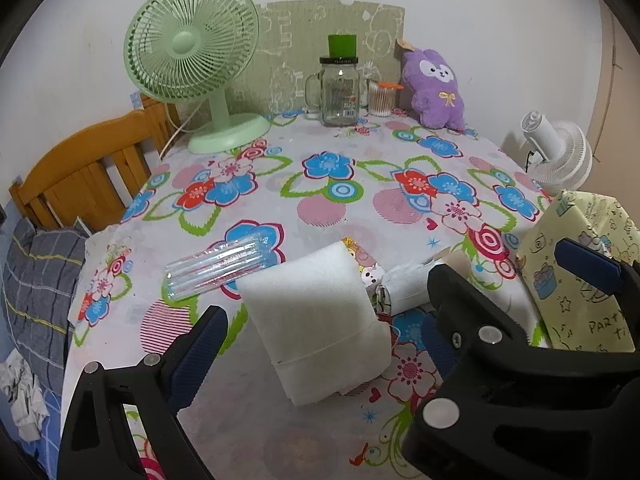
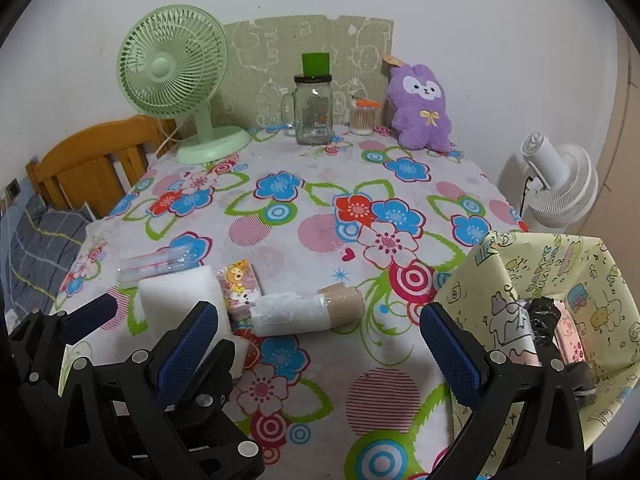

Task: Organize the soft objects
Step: 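Move both grippers back over the table toward the foam block and paper roll, then grasp the white foam block with the left gripper while the right gripper grasps the paper roll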

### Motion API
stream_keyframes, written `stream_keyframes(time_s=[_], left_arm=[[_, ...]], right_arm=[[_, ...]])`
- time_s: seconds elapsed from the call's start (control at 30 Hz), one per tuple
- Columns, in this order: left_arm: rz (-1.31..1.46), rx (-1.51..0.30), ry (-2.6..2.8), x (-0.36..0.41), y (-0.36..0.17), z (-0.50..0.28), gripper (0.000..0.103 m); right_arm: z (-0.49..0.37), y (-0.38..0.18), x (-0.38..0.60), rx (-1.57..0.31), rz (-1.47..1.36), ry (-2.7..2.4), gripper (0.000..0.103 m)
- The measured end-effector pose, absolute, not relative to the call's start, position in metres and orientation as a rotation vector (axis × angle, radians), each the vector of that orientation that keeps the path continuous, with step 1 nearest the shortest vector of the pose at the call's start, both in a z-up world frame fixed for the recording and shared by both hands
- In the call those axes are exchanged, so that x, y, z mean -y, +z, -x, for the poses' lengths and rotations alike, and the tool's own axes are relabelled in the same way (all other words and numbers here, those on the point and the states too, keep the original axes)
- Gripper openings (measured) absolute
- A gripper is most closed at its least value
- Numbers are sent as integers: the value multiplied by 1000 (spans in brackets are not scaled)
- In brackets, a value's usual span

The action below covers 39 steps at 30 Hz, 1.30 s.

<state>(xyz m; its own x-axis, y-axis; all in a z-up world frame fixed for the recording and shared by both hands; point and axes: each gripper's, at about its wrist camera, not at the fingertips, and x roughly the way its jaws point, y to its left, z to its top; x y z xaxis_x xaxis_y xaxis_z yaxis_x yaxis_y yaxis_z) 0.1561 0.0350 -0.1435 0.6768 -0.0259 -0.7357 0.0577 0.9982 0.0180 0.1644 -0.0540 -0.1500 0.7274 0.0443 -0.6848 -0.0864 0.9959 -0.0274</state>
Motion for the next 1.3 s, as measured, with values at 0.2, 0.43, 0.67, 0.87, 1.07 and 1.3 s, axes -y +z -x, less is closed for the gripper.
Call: stream_keyframes(time_s=[0.2,0.43,0.67,0.87,1.07,1.3], left_arm=[[-29,-852,-41,-35,-154,-165,98],[-29,-869,-38,-35,-165,-174,77],[15,-855,-86,-38,-166,-178,56],[12,-855,-92,-41,-165,-181,52],[-1,-868,-94,-41,-170,-182,51],[-5,-895,-96,-42,-180,-187,51]], right_arm=[[-174,-160,55,-783,56,66,102],[-184,-171,55,-812,63,67,102],[-192,-175,54,-823,47,91,102],[-201,-178,50,-823,46,94,102],[-212,-191,46,-867,23,109,102],[-219,-201,41,-899,62,149,96]])
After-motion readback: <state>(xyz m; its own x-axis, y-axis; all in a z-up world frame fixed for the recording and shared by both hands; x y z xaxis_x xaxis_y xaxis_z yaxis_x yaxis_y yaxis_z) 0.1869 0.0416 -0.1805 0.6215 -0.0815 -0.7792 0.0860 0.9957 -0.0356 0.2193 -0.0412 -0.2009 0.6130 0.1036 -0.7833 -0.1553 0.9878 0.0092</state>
